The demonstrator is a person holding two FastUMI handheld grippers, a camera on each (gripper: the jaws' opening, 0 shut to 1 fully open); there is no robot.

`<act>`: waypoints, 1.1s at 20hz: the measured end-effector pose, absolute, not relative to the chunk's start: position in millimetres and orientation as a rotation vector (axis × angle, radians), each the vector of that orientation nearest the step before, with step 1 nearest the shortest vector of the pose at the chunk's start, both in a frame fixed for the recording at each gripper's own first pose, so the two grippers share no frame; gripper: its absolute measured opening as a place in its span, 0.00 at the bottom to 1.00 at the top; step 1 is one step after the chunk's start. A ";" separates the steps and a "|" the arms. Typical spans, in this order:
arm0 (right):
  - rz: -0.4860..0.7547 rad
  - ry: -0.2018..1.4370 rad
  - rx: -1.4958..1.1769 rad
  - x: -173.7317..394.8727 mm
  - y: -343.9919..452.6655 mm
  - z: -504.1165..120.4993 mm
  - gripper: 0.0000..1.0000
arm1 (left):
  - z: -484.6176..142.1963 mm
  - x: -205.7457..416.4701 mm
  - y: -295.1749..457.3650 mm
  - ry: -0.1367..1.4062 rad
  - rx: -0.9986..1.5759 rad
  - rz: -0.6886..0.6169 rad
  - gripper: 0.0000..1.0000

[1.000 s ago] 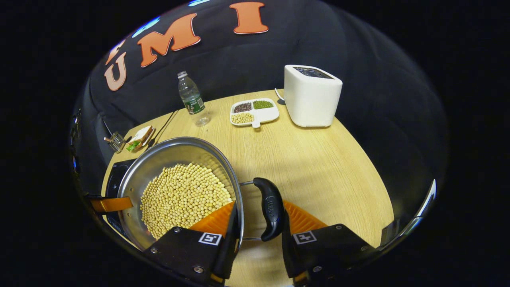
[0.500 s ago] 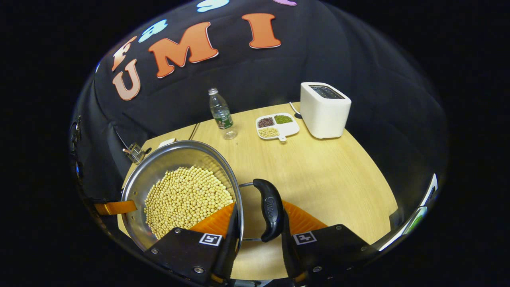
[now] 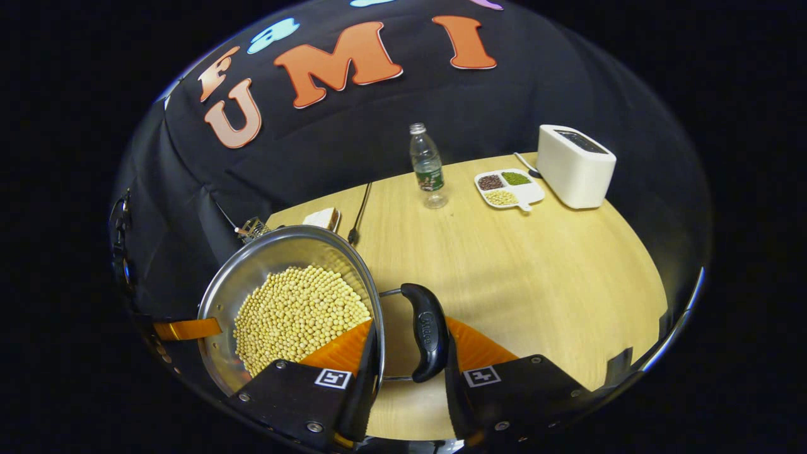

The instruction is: First push the handle of the pot to place it horizontally, then grasp the pot with both hands and set it on the induction cooktop.

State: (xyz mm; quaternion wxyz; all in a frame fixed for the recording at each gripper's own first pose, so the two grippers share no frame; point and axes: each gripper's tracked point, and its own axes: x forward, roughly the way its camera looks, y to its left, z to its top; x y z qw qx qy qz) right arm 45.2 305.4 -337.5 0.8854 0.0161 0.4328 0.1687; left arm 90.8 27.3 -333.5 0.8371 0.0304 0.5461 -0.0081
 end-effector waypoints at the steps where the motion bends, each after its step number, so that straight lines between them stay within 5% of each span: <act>1: 0.358 0.908 0.033 42.7 316.4 -341.7 0.51 | -331.3 92.0 44.1 1.159 0.064 -0.008 0.52; 17: 0.304 0.978 0.029 23.7 358.0 -361.2 0.49 | -376.8 121.0 109.5 1.198 0.043 0.004 0.53; 18: 0.319 0.991 0.032 20.6 358.5 -362.7 0.58 | -378.2 116.6 112.1 1.209 0.053 0.014 0.56; 19: 0.331 0.992 0.039 19.5 357.7 -359.8 0.56 | -372.7 122.4 115.8 1.168 0.081 0.029 0.59; 21: 0.345 0.932 0.059 32.8 354.2 -341.1 0.54 | -359.4 129.6 130.2 1.112 0.165 0.072 0.86; 22: 0.345 0.917 0.062 38.0 349.3 -330.4 0.64 | -355.5 131.4 129.4 1.091 0.181 0.078 1.00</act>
